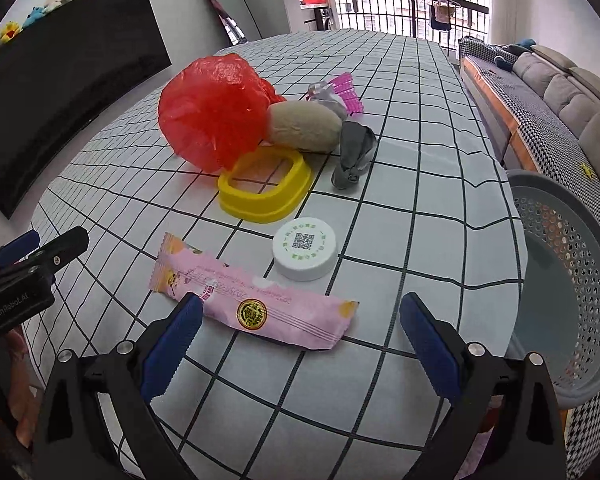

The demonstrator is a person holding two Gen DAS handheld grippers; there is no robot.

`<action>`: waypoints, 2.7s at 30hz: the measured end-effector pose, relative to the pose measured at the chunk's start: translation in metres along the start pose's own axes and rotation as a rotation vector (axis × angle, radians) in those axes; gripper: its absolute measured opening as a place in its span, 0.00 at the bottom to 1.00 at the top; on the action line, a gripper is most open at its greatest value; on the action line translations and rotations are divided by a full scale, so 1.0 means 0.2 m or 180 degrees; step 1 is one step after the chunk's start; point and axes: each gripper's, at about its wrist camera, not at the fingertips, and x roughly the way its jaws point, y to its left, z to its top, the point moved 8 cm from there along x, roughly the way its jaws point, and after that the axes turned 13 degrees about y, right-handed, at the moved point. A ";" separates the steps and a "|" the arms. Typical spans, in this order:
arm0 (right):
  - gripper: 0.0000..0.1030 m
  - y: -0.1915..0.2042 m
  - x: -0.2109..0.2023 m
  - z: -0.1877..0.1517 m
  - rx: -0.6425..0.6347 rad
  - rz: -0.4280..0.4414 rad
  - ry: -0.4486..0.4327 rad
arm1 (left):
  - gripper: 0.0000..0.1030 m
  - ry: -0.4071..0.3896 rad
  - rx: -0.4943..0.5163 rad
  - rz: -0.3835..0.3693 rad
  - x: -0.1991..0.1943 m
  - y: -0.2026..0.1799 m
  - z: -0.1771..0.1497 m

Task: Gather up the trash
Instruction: 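Reach the right gripper to the pink wrapper and close on it, then lift the pink wrapper with the right gripper while the left gripper grasps the white round lid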

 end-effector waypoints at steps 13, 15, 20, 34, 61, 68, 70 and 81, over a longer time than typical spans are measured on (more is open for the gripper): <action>0.92 0.25 -0.01 -0.12 -0.0357 0.0400 0.0223 | 0.94 -0.0020 -0.0208 0.0083 0.02 0.17 0.01; 0.92 0.26 -0.02 -0.11 -0.0411 0.0343 0.0154 | 0.94 -0.0021 -0.0227 0.0084 0.02 0.18 0.01; 0.92 0.20 -0.01 -0.03 -0.0385 0.0138 0.0079 | 0.94 -0.0020 -0.0249 0.0088 0.01 0.20 0.00; 0.84 0.33 0.12 0.08 -0.0890 -0.0302 0.0123 | 0.94 -0.0008 -0.0343 0.0088 0.02 0.27 -0.02; 0.18 -0.22 -0.31 -0.16 0.0157 -0.0179 -0.0253 | 0.94 0.0070 0.0418 -0.0562 -0.04 -0.39 -0.05; 0.18 -0.52 -0.38 -0.27 0.0555 -0.0283 -0.0369 | 0.94 0.0182 0.0746 -0.0646 -0.01 -0.74 -0.05; 0.18 -0.56 -0.38 -0.29 0.0598 -0.0266 -0.0375 | 0.94 0.0241 0.0760 -0.0616 0.02 -0.79 -0.05; 0.18 -0.76 -0.42 -0.35 0.0802 -0.0203 -0.0394 | 0.93 0.0417 0.0685 -0.0565 0.13 -0.94 -0.03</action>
